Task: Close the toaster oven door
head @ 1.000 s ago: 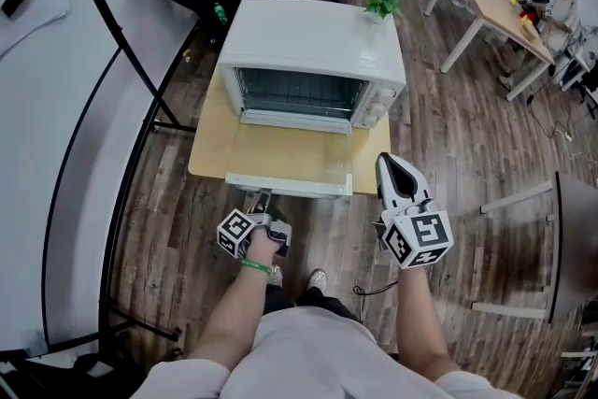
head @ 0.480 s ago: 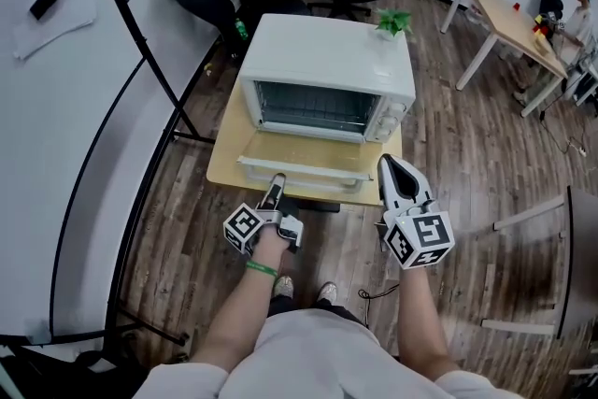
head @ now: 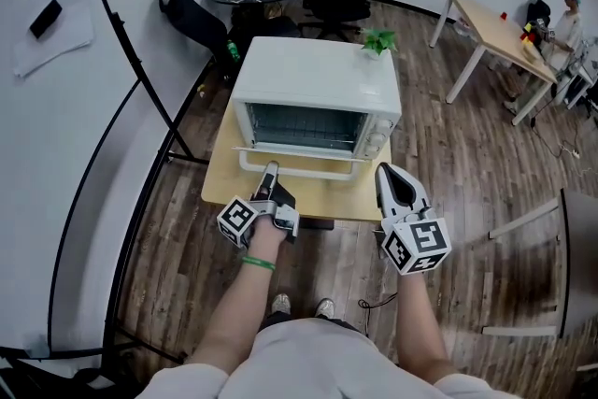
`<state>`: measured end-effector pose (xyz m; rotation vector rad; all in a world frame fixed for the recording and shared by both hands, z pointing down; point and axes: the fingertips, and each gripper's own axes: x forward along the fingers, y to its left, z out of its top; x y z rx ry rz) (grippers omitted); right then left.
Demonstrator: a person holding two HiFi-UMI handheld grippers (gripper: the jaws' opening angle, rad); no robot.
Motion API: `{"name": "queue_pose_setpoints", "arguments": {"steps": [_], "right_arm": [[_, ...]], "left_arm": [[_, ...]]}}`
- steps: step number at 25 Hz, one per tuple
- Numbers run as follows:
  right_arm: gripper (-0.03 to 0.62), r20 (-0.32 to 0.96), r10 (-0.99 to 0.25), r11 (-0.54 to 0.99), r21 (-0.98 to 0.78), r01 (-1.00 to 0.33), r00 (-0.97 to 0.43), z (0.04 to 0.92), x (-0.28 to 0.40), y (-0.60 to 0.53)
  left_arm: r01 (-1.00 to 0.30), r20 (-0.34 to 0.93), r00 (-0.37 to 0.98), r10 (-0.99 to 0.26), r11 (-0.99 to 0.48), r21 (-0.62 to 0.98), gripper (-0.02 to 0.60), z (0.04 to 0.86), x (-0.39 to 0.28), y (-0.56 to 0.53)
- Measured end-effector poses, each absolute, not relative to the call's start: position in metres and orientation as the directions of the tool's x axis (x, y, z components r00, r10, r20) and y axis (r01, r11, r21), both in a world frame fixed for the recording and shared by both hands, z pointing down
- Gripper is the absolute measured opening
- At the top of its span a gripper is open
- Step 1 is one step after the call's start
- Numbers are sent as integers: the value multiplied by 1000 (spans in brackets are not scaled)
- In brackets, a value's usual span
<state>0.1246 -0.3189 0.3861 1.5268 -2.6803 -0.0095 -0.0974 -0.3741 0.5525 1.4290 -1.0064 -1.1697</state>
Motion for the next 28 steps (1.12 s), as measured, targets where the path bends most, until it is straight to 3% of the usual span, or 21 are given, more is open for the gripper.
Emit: {"name": "queue_pose_setpoints", "arguments": {"steps": [28], "right_arm": [[0,72,-908,416,33,-909,-413,388,161,-357]], "left_arm": [[-23,-238,192,-952,-247,969,110,490,-99,-476]]}}
